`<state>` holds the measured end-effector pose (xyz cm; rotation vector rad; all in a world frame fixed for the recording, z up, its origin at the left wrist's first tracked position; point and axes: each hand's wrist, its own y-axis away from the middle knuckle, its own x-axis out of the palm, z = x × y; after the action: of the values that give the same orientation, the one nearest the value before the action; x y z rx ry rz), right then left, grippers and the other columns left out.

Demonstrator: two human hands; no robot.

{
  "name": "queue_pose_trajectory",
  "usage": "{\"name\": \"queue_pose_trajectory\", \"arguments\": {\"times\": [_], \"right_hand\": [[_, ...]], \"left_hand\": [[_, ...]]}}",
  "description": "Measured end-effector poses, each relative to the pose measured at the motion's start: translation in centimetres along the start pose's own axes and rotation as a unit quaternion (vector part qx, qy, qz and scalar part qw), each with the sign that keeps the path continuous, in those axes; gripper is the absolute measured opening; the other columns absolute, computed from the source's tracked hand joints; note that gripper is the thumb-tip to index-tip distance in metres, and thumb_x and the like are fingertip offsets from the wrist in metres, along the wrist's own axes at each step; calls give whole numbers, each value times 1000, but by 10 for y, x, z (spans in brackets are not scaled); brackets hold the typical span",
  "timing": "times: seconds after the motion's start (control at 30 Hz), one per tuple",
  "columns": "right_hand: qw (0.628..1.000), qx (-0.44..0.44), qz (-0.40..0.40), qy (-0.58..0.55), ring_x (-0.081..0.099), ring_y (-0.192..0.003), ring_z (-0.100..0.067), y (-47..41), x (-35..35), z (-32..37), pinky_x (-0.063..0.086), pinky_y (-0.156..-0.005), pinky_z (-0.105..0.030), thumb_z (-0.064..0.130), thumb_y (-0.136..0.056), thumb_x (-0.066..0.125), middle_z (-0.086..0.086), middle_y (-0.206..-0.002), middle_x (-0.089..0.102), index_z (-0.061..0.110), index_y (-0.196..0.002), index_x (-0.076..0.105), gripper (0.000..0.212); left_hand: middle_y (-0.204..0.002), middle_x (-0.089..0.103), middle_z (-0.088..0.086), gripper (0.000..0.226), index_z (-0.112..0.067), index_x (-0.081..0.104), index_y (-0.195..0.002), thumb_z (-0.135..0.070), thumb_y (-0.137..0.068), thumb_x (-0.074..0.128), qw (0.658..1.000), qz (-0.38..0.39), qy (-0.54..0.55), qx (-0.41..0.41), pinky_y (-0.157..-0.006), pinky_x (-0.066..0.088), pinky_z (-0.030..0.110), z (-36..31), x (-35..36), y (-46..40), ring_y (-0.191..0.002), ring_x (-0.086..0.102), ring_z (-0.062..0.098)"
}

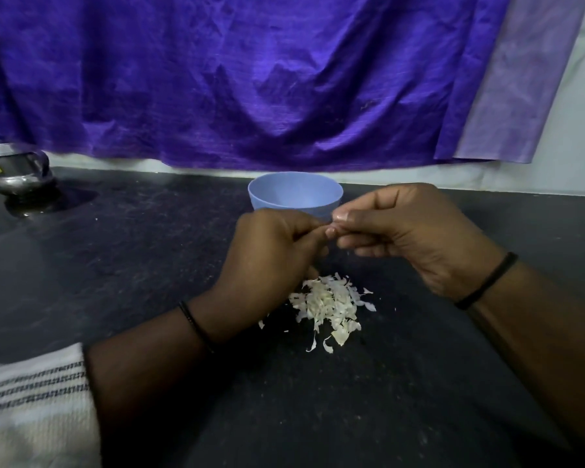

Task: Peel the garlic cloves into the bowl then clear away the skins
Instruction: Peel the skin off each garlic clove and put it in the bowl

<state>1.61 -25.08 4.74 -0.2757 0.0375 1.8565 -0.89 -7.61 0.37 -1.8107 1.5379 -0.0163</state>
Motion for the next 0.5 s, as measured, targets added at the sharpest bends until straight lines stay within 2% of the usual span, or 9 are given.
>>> {"name": "queue_pose_trajectory", "arguments": {"times": [0.07,0.13,0.2,0.27,0.33,0.37,0.43,0.5], "right_hand": [[998,-51,-26,39,64,-63,-7,-2,4,-7,49,-56,-16,12,-75,81,-4,-75,76,2,-85,75,15],[994,-77,-42,64,62,-61,-3,-3,8,-13,48,-57,-14,15,-73,84,-3,-71,74,2,-80,74,18],[988,-87,-63,106,59,-59,0,-4,11,-17,47,-59,-14,28,-77,82,-2,-69,72,6,-73,73,25],[982,-79,-70,159,57,-59,2,-4,13,-20,45,-65,-19,40,-87,72,4,-64,70,12,-67,72,35],[983,-53,-53,165,62,-69,-4,-4,20,-22,49,-73,-33,39,-97,60,3,-71,73,13,-71,74,39],[990,-32,-39,130,65,-75,-10,-3,24,-23,52,-77,-41,35,-100,55,-2,-79,75,12,-79,75,37],[999,38,15,-22,68,-80,-20,-1,31,-20,56,-78,-41,26,-104,46,-11,-90,75,8,-97,72,33],[977,95,85,-172,71,-79,-20,2,31,-15,59,-74,-38,23,-105,37,-10,-91,74,4,-114,66,36]], "left_hand": [[-64,72,-2,10,-17,77,-76,-21,-85,77,997,-32,36,-61,-44,47,25,0,-6,-5,-44,64,15],[-56,69,3,21,-12,71,-65,-24,-80,81,993,-71,56,-77,-45,45,26,0,-12,-10,-41,58,16],[-49,62,9,40,-7,62,-56,-31,-82,79,990,-116,60,-47,-49,47,30,2,-15,-13,-40,52,18],[-51,58,11,50,-3,59,-56,-36,-91,69,993,-118,31,4,-56,47,34,6,-14,-13,-46,50,21],[-66,61,1,38,-8,65,-69,-33,-98,59,996,-76,-1,40,-65,48,29,5,-7,-9,-63,56,9],[-79,63,-4,29,-13,68,-82,-33,-99,55,997,-48,-9,52,-72,48,24,4,-2,-7,-77,59,5],[-101,64,-8,25,-18,65,-107,-35,-99,48,997,26,-12,75,-86,49,26,6,6,-3,-99,60,5],[-108,64,-11,27,-21,56,-123,-31,-100,47,989,114,3,90,-90,51,32,11,8,-3,-105,61,8]]}}
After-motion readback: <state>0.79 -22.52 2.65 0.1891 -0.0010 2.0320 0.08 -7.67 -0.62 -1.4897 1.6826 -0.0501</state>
